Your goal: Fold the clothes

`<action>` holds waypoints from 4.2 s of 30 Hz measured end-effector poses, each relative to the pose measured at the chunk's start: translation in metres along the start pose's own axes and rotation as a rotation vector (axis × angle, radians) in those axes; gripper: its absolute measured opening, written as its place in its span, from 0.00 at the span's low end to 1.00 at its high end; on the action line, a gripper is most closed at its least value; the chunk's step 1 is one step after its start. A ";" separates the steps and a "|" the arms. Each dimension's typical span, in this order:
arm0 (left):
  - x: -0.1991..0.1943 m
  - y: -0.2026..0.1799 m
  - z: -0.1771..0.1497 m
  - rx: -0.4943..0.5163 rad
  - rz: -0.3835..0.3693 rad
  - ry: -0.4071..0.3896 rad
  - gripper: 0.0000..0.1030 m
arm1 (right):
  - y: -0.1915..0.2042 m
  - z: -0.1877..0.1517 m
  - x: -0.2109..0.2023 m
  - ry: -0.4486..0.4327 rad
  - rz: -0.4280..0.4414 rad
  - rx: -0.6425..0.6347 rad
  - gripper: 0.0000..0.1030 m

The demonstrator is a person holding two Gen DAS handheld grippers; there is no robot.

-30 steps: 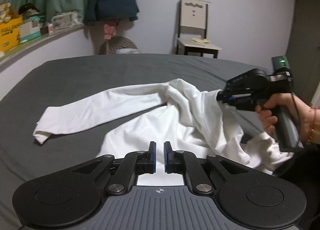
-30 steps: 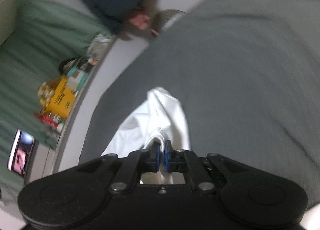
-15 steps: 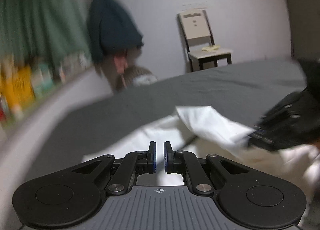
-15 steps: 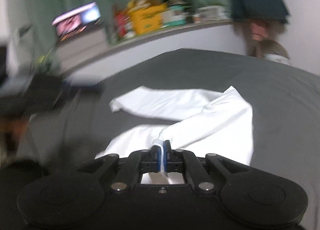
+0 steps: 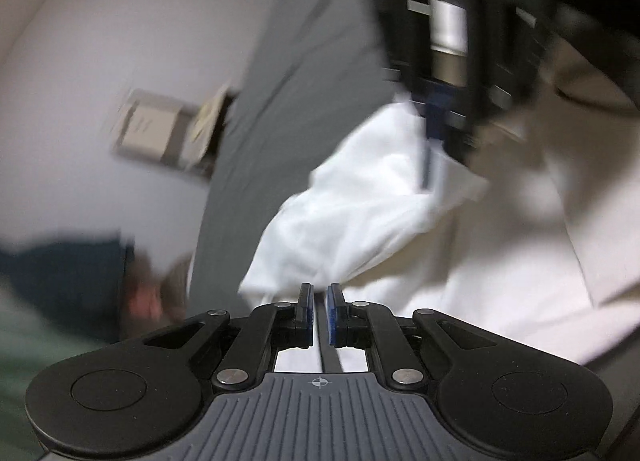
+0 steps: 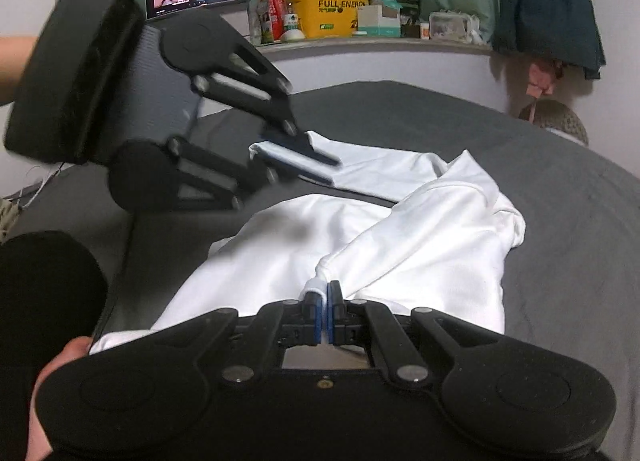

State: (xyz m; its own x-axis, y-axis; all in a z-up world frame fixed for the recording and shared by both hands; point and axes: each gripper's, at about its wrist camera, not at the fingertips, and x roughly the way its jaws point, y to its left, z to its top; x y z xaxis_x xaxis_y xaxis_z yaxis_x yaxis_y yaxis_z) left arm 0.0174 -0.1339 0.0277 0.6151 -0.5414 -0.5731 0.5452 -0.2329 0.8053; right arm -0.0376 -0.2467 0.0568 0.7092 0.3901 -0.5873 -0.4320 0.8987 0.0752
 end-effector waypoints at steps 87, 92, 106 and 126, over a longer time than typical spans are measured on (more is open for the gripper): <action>0.058 0.093 -0.049 -0.663 0.084 0.201 0.05 | -0.165 -0.018 -0.113 0.202 -0.273 0.456 0.06; 0.057 0.086 -0.045 -0.637 0.088 0.208 0.05 | -0.143 -0.012 -0.100 0.282 -0.216 0.149 0.31; 0.052 0.047 -0.073 -0.748 0.093 0.315 0.06 | -0.121 -0.015 0.008 0.518 -0.136 -0.278 0.34; 0.050 0.021 -0.072 -0.778 0.092 0.335 0.06 | -0.147 -0.004 0.010 0.466 0.024 -0.145 0.11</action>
State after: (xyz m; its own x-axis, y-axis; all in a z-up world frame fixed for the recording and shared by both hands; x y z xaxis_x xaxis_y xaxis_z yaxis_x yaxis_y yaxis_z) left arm 0.1009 -0.1074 0.0055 0.7450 -0.2350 -0.6243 0.6458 0.4881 0.5871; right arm 0.0308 -0.3751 0.0363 0.3877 0.2498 -0.8873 -0.5420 0.8404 -0.0002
